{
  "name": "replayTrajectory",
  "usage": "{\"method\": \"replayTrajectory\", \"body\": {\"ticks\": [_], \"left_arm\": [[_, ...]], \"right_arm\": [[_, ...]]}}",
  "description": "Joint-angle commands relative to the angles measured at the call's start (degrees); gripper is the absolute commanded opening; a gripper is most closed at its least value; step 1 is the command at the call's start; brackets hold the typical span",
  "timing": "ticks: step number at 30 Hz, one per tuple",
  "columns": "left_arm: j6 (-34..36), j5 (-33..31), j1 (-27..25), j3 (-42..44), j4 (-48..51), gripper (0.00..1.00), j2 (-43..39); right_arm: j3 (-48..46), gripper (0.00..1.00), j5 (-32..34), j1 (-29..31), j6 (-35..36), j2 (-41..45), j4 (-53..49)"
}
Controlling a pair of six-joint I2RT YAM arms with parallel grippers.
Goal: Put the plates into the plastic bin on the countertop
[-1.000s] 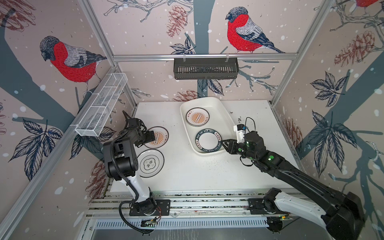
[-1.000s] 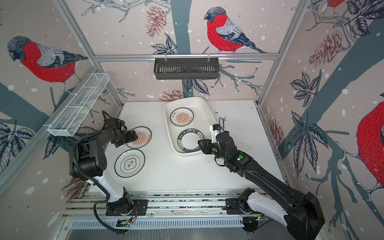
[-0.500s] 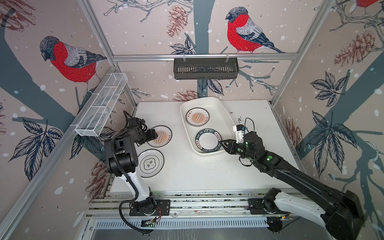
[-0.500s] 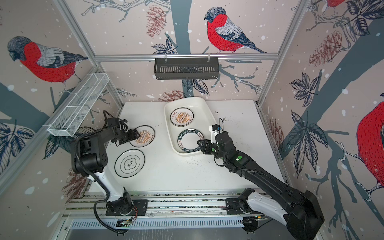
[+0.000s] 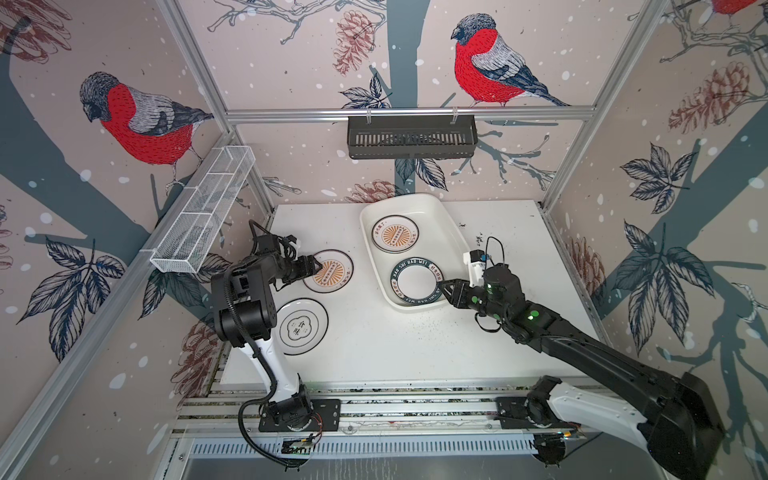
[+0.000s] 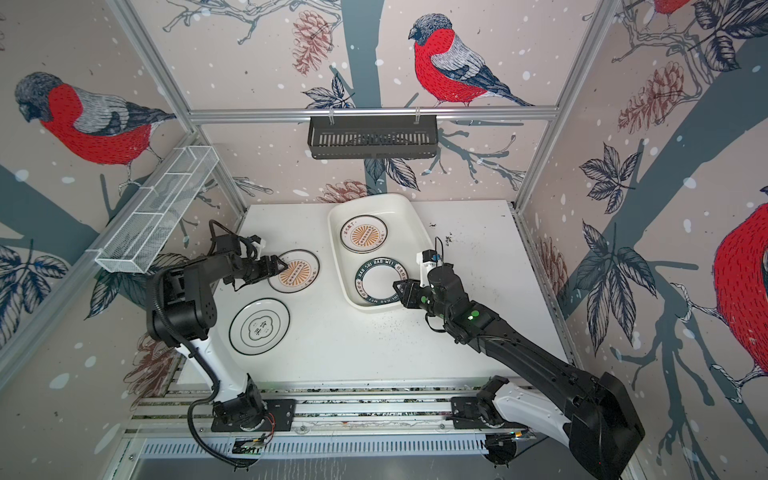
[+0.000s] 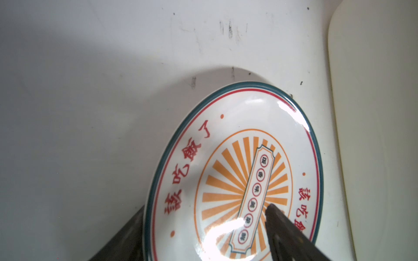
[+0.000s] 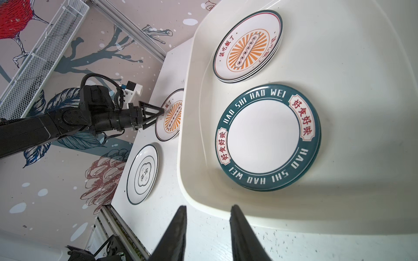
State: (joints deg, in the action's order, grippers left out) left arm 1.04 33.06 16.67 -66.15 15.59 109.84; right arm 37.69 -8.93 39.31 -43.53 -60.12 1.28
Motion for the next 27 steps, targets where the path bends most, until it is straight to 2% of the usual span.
{"method": "replayTrajectory", "body": {"ticks": [1, 7, 17, 23, 27], "left_arm": [[1.7, 2.7, 0.0, -0.2, 2.9, 0.78, 0.9], [1.4, 1.7, 0.1, 0.2, 3.4, 0.73, 1.5], [1.2, 4.1, 0.2, 1.3, 2.5, 0.58, 1.4], [1.2, 5.6, 0.3, 1.3, 2.1, 0.45, 1.3], [0.6, 6.0, 0.2, 1.1, 1.9, 0.42, 2.1]], "right_arm": [[0.1, 0.34, -0.5, -0.1, -0.3, -0.4, 2.8], [-0.5, 0.34, -0.9, -0.2, -0.7, -0.7, 4.0], [-1.5, 0.34, -1.8, -0.5, -1.4, -1.0, 5.4], [-2.0, 0.33, -2.7, -0.8, -1.9, -1.8, 6.8], [-1.8, 0.33, -3.2, -0.8, -2.1, -2.4, 7.4]]}}
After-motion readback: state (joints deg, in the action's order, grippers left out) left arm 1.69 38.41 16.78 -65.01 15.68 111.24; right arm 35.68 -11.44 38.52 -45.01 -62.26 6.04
